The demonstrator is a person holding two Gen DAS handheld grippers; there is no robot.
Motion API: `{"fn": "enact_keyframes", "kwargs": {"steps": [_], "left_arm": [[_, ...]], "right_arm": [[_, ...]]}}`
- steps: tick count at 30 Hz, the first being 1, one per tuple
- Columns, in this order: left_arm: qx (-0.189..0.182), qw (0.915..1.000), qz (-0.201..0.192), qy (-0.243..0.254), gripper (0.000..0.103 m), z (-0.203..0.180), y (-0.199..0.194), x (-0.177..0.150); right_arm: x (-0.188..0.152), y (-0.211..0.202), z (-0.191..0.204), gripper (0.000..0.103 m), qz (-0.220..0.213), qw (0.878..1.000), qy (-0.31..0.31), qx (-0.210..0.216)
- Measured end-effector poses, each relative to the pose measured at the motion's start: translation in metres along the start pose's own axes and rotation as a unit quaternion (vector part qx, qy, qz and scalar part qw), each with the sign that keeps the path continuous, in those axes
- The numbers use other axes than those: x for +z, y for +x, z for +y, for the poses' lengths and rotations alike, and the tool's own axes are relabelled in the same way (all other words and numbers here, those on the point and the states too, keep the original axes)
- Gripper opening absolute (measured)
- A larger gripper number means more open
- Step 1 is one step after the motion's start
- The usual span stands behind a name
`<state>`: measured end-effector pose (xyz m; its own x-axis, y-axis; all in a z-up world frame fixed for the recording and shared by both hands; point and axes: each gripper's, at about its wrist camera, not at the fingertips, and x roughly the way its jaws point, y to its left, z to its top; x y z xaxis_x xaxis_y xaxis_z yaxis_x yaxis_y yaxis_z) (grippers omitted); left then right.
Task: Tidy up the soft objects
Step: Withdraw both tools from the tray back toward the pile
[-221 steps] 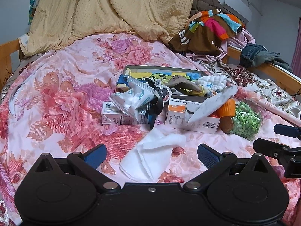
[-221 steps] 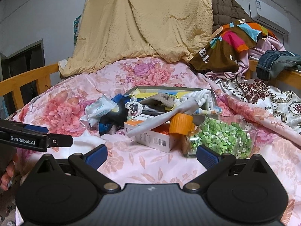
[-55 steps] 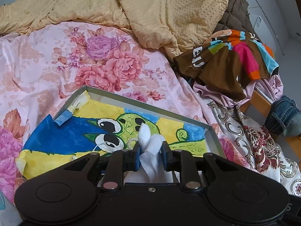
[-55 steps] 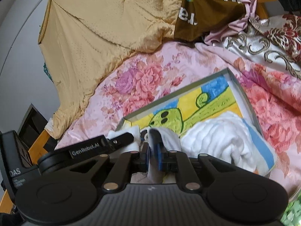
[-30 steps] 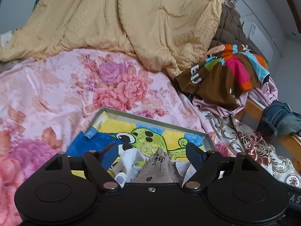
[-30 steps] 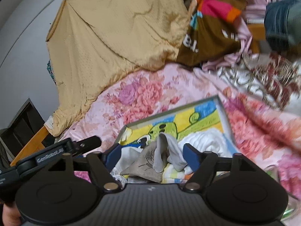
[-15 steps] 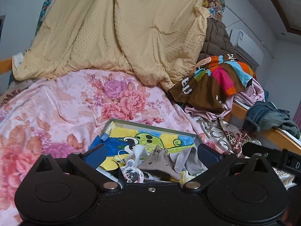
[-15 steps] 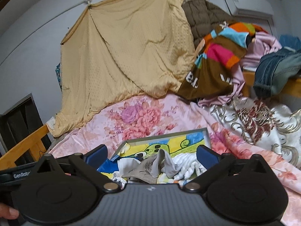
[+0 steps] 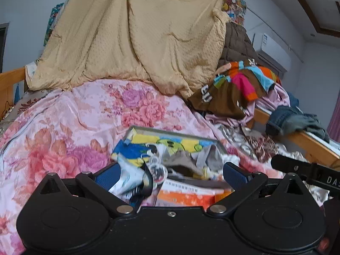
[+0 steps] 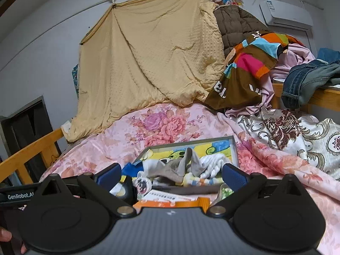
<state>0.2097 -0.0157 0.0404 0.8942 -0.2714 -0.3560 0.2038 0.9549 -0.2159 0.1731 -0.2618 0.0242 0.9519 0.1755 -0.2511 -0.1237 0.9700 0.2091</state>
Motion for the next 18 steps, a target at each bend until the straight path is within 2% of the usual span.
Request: {"fn": "enact_keyframes", "kwargs": {"steps": [8,18], "left_arm": [[-0.014,0.9998,0.012,0.01,0.102,0.007,-0.014,-0.019],[-0.022,0.9989,0.025,0.032,0.102,0.016,-0.018,-0.045]], "right_arm": [[-0.027,-0.021,0.004,0.103,0.017,1.0,-0.007,-0.014],[-0.05,-0.019,0.007,0.103,0.055,0.998,-0.017,-0.033]]}}
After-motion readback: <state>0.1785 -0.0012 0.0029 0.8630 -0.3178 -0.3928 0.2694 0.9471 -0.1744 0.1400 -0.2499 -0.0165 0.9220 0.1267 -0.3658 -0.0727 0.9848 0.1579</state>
